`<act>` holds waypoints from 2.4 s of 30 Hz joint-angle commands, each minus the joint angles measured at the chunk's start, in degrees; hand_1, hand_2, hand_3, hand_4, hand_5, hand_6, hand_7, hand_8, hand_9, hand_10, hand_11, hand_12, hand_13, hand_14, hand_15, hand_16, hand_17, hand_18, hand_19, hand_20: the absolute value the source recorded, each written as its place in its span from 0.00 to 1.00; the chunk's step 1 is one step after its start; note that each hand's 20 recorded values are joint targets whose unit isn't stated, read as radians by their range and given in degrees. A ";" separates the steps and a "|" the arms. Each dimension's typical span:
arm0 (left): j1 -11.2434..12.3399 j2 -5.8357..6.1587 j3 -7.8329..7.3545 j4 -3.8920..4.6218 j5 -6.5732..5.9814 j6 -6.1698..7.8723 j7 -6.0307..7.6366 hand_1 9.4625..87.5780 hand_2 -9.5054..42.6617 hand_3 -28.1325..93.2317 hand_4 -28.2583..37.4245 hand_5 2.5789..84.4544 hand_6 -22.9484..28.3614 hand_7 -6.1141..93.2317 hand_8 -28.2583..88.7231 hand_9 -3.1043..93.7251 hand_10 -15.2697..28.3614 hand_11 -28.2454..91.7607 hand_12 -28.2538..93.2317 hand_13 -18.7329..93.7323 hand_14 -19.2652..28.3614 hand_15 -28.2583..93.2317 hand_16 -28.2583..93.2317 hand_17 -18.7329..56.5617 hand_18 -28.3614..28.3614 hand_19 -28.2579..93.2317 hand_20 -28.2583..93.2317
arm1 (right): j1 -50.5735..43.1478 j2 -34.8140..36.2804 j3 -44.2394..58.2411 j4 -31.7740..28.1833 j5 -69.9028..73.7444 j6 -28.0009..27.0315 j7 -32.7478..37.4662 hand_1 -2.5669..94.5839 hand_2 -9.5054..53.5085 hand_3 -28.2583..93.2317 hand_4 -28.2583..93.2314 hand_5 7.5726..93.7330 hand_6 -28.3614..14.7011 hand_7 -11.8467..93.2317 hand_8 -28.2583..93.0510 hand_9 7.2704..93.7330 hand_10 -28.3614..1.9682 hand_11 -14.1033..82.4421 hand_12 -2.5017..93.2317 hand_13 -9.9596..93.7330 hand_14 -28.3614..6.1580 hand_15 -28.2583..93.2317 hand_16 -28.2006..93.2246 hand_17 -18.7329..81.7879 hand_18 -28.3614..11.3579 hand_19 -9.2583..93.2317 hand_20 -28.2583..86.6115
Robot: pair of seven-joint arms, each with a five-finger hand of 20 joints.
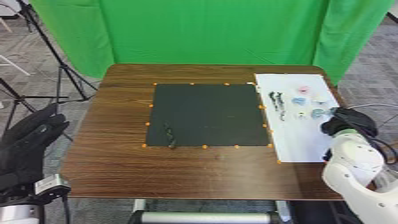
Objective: Arrange flowers
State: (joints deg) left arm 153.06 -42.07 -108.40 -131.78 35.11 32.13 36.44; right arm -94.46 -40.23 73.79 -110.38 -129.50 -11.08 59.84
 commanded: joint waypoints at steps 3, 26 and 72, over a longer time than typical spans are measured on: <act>0.71 0.43 0.19 0.22 -1.20 0.28 1.15 0.26 0.21 0.88 0.15 0.41 0.61 0.24 0.14 0.36 0.77 0.56 0.29 0.33 0.89 0.74 0.10 0.09 0.86 0.68 0.30 | 0.30 0.16 1.10 0.89 0.85 -3.09 3.76 0.40 0.05 0.83 0.06 0.63 0.32 0.24 0.17 0.78 0.31 0.83 0.38 0.84 0.43 0.94 0.41 0.55 0.04 1.00 0.20; 0.60 0.23 0.10 0.25 -2.00 -0.16 1.57 0.26 0.23 0.88 0.15 0.41 0.61 0.24 0.14 0.36 0.77 0.56 0.29 0.33 0.89 0.74 0.10 0.09 0.86 0.68 0.30 | 1.57 -2.33 1.35 4.55 6.00 -4.74 4.73 0.46 0.04 0.82 0.07 0.76 0.30 0.22 0.18 0.79 0.06 0.71 0.29 0.79 0.23 0.91 0.31 0.56 0.08 0.98 0.06; 2.08 0.52 -2.03 -0.40 -1.92 0.40 0.95 0.26 0.23 0.88 0.16 0.41 0.61 0.24 0.14 0.36 0.77 0.56 0.29 0.33 0.89 0.74 0.10 0.09 0.86 0.68 0.30 | 23.01 -12.84 -20.28 -0.89 -1.44 9.77 -3.41 0.61 0.00 0.83 0.00 0.96 0.56 0.26 0.32 1.00 0.62 0.58 0.27 1.00 0.64 0.74 0.42 0.64 0.19 1.00 0.13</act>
State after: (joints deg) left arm 154.64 -41.06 -109.99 -131.76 32.71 32.20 38.10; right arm -77.01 -45.53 58.56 -111.51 -129.55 -0.78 58.75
